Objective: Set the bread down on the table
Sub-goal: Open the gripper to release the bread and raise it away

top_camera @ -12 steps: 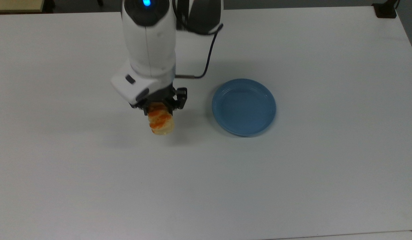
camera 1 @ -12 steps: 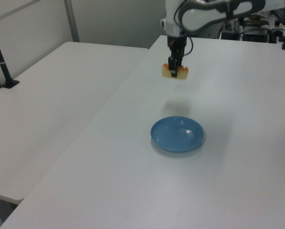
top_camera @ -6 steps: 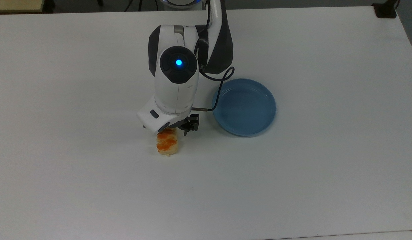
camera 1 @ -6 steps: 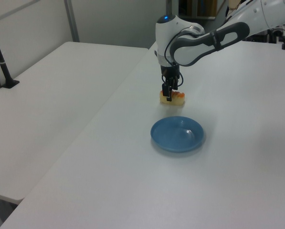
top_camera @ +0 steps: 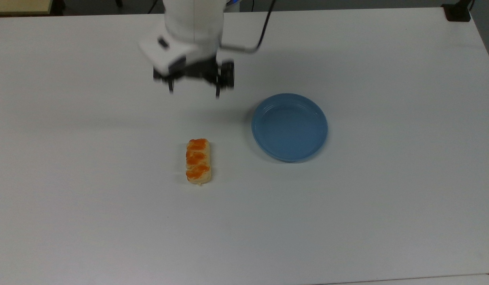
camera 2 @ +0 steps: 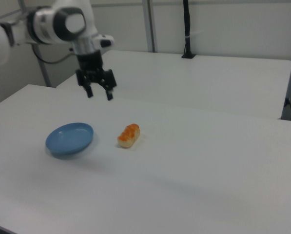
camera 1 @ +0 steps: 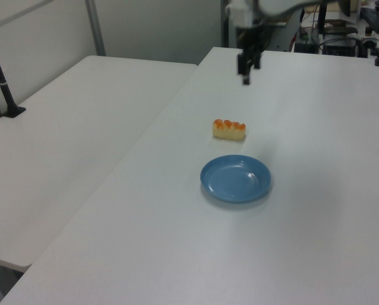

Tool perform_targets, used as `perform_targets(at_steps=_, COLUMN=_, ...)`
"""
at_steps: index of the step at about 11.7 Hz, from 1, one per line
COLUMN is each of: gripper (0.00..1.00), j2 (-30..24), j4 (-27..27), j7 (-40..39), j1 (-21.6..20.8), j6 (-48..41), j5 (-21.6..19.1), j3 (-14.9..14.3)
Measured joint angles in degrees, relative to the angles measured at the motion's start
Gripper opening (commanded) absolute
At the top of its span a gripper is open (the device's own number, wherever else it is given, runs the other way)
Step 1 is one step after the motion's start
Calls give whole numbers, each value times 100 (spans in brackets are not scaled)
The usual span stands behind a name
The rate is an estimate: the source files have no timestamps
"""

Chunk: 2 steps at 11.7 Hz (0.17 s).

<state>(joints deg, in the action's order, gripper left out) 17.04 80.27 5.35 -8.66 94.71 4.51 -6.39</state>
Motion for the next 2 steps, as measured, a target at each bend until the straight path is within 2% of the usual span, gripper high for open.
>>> perform_targets(at_steps=2, gripper=100, j2=-921, j4=386, j7=44, j1=4, j6=-632, j5=-30, j3=46)
